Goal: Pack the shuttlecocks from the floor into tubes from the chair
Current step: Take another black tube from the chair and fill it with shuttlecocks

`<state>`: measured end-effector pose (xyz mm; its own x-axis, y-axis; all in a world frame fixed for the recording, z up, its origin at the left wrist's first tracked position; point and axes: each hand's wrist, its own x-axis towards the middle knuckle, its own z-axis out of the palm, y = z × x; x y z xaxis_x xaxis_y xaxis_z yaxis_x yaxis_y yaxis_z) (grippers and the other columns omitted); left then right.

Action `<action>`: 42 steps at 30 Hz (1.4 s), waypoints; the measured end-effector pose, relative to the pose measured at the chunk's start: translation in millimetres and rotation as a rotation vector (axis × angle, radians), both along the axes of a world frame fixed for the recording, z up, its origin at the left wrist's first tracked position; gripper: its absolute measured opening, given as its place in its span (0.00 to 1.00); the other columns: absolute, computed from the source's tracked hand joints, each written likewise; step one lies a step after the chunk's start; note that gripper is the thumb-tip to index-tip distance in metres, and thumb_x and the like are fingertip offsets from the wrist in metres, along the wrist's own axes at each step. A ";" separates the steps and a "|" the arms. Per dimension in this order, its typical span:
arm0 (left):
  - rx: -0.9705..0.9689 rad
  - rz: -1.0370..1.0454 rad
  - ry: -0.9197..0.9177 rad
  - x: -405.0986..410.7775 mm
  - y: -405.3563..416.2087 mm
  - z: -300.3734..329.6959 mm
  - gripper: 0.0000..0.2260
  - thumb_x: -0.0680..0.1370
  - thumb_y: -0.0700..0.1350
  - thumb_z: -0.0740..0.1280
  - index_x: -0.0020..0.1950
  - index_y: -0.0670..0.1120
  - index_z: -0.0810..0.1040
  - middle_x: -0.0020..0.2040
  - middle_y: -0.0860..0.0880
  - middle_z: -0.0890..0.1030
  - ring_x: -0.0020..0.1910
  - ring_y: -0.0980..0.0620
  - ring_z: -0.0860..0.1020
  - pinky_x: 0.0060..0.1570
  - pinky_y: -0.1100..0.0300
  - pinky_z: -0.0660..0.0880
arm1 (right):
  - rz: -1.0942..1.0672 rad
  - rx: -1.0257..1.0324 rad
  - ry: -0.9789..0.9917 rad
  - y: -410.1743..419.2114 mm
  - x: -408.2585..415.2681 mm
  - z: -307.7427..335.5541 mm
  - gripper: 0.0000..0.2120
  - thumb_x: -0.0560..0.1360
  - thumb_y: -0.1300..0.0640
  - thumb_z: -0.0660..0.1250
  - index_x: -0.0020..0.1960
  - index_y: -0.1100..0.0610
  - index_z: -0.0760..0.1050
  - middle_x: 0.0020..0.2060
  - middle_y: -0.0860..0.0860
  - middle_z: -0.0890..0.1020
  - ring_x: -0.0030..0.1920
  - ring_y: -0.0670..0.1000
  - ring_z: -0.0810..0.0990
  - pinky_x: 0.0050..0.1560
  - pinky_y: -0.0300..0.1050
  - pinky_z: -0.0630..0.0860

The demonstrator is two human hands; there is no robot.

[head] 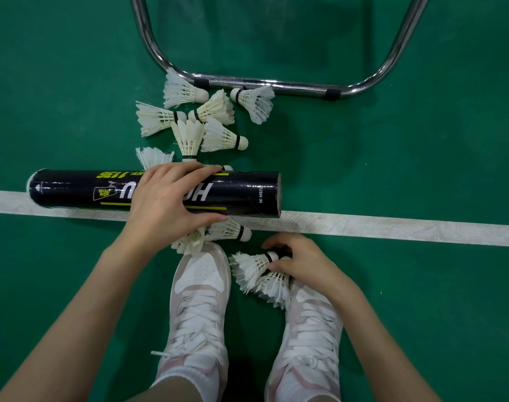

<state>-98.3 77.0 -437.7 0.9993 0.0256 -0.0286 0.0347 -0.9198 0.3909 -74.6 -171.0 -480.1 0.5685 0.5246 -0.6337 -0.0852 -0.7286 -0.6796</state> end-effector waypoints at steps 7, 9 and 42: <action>-0.004 0.006 -0.003 1.7 -1.1 -0.4 0.35 0.64 0.70 0.61 0.66 0.54 0.73 0.60 0.50 0.77 0.59 0.48 0.72 0.61 0.50 0.63 | 0.112 -0.084 -0.006 2.5 7.5 -16.2 0.18 0.68 0.56 0.74 0.57 0.49 0.78 0.57 0.52 0.77 0.58 0.50 0.74 0.56 0.40 0.71; -0.004 0.007 -0.001 1.7 -1.0 -0.5 0.35 0.64 0.70 0.61 0.66 0.54 0.73 0.60 0.50 0.77 0.59 0.48 0.72 0.61 0.50 0.63 | 0.104 -0.084 -0.011 1.2 9.6 -15.9 0.17 0.68 0.55 0.74 0.56 0.50 0.78 0.56 0.52 0.76 0.55 0.49 0.75 0.51 0.37 0.69; 0.017 0.031 -0.017 6.4 -3.9 -5.2 0.35 0.66 0.70 0.61 0.67 0.53 0.71 0.60 0.50 0.77 0.59 0.48 0.72 0.60 0.50 0.64 | -0.209 -0.011 -0.486 -11.3 42.4 -8.4 0.11 0.72 0.64 0.70 0.54 0.63 0.75 0.65 0.54 0.71 0.66 0.54 0.65 0.57 0.30 0.55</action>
